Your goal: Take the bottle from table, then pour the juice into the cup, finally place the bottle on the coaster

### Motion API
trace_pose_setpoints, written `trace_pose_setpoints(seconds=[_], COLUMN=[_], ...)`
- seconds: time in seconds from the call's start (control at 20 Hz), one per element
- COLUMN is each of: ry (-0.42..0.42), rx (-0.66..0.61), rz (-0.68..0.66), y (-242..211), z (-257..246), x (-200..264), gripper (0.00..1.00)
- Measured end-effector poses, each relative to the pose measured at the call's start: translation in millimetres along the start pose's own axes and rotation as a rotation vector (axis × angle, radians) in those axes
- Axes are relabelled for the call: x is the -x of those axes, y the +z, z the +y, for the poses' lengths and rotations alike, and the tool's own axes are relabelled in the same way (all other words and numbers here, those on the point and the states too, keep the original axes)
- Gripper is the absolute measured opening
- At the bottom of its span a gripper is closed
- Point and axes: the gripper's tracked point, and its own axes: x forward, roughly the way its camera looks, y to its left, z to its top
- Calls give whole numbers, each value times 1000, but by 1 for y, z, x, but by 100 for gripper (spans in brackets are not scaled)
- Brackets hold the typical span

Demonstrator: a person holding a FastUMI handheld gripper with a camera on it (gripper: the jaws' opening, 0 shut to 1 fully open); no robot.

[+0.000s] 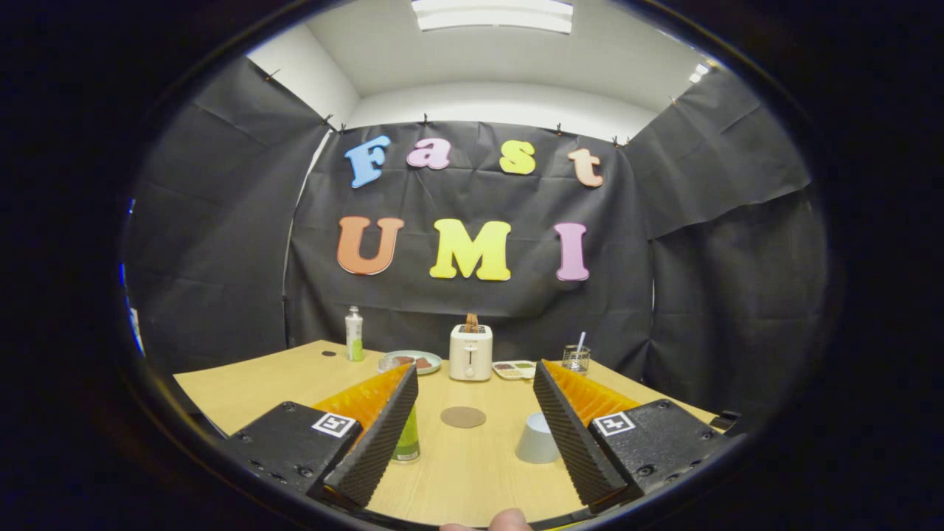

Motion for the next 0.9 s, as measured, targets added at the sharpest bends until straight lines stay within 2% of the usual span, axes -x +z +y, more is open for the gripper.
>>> trace_pose_setpoints(seconds=[0.55,0.9], ry=[20,35], rx=[0,-3], rz=[-2,48], y=[-4,-28], z=[19,23], x=[-4,-8], gripper=[100,100])
